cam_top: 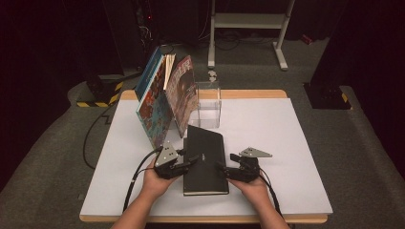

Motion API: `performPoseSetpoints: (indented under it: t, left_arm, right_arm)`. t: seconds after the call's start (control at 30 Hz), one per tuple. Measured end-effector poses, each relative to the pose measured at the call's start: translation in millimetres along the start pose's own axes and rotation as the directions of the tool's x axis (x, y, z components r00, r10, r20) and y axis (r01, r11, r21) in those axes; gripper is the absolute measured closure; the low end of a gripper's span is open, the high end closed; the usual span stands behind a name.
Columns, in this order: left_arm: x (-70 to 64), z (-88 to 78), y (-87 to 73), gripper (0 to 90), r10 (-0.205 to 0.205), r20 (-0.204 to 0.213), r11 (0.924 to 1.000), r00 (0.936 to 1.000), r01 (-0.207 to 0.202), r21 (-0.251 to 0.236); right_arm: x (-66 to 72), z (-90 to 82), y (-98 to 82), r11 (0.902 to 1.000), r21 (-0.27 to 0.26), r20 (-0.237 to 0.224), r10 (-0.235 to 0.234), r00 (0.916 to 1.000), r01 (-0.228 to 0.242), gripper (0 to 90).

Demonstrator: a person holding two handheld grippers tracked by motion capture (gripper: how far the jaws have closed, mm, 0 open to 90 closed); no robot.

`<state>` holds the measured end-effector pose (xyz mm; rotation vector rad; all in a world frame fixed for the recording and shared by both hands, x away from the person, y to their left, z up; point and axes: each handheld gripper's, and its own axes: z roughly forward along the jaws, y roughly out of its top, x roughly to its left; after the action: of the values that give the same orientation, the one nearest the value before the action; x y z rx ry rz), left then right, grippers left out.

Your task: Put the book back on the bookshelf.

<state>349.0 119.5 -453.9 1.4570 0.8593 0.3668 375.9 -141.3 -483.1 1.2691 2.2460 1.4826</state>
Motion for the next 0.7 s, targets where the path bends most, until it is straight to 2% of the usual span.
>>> performPoseSetpoints:
  t: [0.07,0.2,0.27,0.43,0.7]
  left_arm:
    - [-1.5,-1.1,-0.2,54.6,0.012,0.002,0.9999,0.9999,-0.012,-0.008]
    - [-10.7,-7.8,-1.1,54.6,0.076,0.012,0.9958,0.997,-0.076,-0.051]
    - [-11.8,-8.5,-1.3,54.6,0.083,0.013,0.9951,0.9965,-0.082,-0.056]
    - [-17.0,-12.5,-2.1,54.6,0.127,0.02,0.989,0.9917,-0.125,-0.079]
    - [-20.8,-16.0,-3.9,54.6,0.156,0.025,0.9827,0.9875,-0.152,-0.105]
  right_arm:
    - [-1.2,0.1,1.5,1.0,-0.001,-0.016,0.007,0.9998,-0.007,22.1]
    - [-0.7,0.0,5.0,0.9998,-0.007,-0.046,0.02,0.9987,-0.02,19.8]
    - [0.0,0.1,6.8,0.9996,-0.011,-0.057,0.025,0.9981,-0.026,18.5]
    - [-0.3,1.2,9.8,0.9988,-0.021,-0.085,0.042,0.9955,-0.044,14.6]
    - [-4.6,3.0,10.7,0.9959,-0.016,-0.134,0.086,0.9872,-0.089,10.6]
